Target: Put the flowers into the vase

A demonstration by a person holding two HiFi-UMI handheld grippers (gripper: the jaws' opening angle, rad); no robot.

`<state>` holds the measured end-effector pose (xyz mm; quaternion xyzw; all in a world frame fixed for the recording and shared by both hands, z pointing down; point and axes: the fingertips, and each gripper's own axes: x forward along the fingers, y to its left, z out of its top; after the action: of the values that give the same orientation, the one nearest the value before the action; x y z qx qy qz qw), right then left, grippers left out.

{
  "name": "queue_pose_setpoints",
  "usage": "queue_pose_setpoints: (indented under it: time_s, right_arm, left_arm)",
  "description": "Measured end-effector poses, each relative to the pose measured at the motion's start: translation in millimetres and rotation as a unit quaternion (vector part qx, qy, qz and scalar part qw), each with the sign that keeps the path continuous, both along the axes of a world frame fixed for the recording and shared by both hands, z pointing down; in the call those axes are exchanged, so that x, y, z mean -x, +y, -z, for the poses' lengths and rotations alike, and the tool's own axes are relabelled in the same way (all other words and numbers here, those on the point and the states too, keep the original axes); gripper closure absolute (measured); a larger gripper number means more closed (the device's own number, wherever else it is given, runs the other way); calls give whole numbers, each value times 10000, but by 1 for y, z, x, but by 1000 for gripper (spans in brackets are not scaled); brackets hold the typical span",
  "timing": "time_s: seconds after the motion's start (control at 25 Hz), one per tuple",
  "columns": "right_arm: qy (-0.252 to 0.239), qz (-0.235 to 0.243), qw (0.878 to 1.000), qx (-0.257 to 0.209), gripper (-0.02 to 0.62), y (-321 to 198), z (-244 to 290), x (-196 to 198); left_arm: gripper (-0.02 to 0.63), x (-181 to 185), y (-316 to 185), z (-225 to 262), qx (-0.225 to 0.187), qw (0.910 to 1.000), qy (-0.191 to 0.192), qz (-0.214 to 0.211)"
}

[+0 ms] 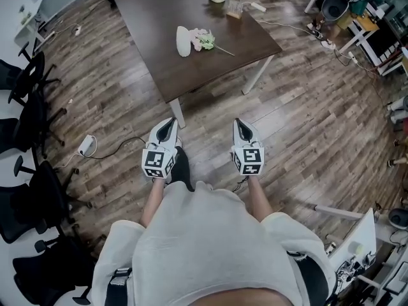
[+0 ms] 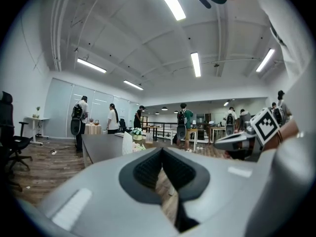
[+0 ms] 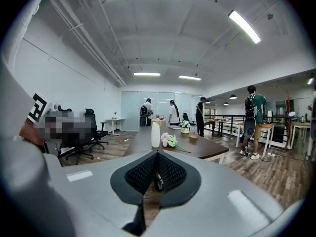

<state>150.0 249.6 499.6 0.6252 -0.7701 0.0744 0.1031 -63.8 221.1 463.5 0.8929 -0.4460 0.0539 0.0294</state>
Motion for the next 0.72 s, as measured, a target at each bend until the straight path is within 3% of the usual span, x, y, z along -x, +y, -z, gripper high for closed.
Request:
queue_pose_setpoints:
  time_s: [0.72]
  right_arm:
    - [33, -299, 9995, 89, 595, -213, 7, 36]
  left_arm:
    - [595, 19, -229, -4, 139, 9985, 146, -519]
